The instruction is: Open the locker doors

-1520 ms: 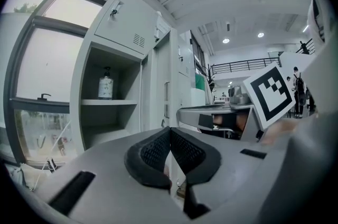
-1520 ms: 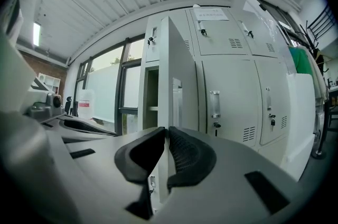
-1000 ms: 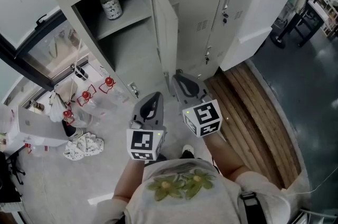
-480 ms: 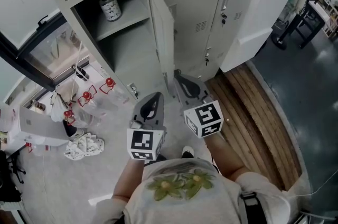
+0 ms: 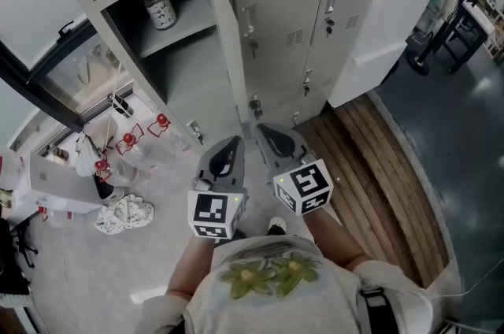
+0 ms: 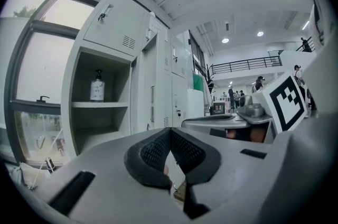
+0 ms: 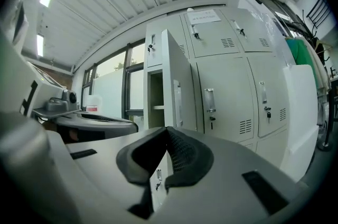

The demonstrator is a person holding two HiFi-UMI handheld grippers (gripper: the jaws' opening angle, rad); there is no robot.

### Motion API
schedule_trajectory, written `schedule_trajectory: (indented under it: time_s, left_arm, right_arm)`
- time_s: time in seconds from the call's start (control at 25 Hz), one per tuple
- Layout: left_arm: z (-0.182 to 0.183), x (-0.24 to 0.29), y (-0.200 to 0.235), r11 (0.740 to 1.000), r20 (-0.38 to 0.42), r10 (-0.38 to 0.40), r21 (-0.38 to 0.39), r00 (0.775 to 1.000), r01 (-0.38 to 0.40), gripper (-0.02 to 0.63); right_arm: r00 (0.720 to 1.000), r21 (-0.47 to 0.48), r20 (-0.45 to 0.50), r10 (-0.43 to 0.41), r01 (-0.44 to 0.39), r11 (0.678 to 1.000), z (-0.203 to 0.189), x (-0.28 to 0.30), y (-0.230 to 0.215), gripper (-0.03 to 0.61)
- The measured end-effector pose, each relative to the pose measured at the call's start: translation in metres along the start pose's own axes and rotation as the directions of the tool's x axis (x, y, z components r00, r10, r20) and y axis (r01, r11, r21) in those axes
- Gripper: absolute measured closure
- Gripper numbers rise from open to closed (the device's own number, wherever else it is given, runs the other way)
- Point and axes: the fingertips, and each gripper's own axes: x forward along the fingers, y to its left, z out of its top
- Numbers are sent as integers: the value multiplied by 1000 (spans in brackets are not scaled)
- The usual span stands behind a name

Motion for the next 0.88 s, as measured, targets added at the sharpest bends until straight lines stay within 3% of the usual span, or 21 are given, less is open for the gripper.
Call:
schedule_trajectory:
  time_s: [0.48,0.88]
  left_arm:
    - [-8,-8,-32,997,15,65,-30,998,-64,586]
    - [-6,-13,-26,999,12,45,-29,999,-45,586]
  right_arm:
    - [996,-22,-9,90,-90,996,-11,-29,8,549]
    - [997,-20,2,78,-78,997,-8,-27,19,549]
